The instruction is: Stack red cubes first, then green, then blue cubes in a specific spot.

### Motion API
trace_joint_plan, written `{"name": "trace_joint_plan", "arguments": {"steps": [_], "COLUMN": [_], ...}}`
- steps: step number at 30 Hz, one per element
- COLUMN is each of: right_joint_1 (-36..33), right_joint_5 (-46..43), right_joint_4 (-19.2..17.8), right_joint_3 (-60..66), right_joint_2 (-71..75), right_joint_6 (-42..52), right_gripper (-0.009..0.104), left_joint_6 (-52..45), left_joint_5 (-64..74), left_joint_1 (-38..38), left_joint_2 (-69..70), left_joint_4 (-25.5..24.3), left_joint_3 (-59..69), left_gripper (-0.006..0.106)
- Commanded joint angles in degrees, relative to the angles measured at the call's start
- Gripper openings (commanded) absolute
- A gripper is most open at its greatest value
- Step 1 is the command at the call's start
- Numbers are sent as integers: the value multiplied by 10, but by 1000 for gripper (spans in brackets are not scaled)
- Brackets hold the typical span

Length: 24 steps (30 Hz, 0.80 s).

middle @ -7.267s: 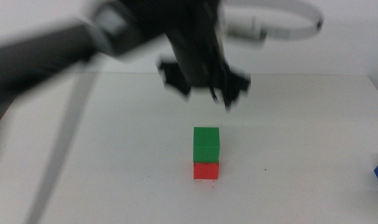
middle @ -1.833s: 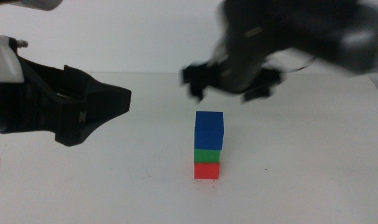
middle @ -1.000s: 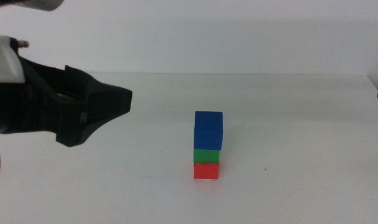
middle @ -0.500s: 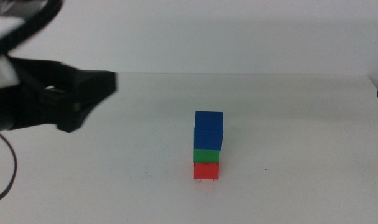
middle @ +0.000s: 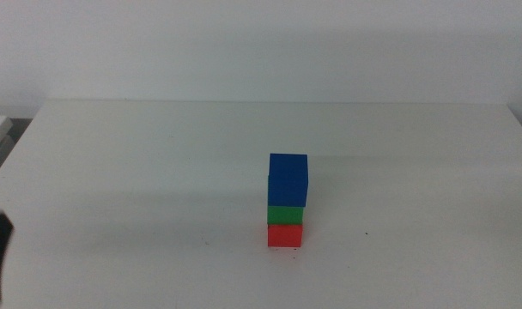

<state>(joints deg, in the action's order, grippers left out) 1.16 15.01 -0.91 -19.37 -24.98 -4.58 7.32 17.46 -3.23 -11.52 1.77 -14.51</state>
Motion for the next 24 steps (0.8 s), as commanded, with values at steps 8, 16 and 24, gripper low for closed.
{"name": "trace_joint_plan", "arguments": {"steps": [8,16,24], "right_joint_1": [28,28,28], "right_joint_5": [-13,-13,-16], "right_joint_4": [-32,-50,-47], "right_joint_3": [169,194,194], "right_joint_2": [248,250,250], "right_joint_6": [1,-1,-1], "right_gripper": [93,93,93], "left_joint_6": [1,1,0], "left_joint_5": [-30,-64,-64], "left_joint_1": [3,3,3], "left_joint_2": [115,115,115], "left_joint_4": [22,2,2], "left_joint_3": [118,145,145], "left_gripper": [94,94,94]}}
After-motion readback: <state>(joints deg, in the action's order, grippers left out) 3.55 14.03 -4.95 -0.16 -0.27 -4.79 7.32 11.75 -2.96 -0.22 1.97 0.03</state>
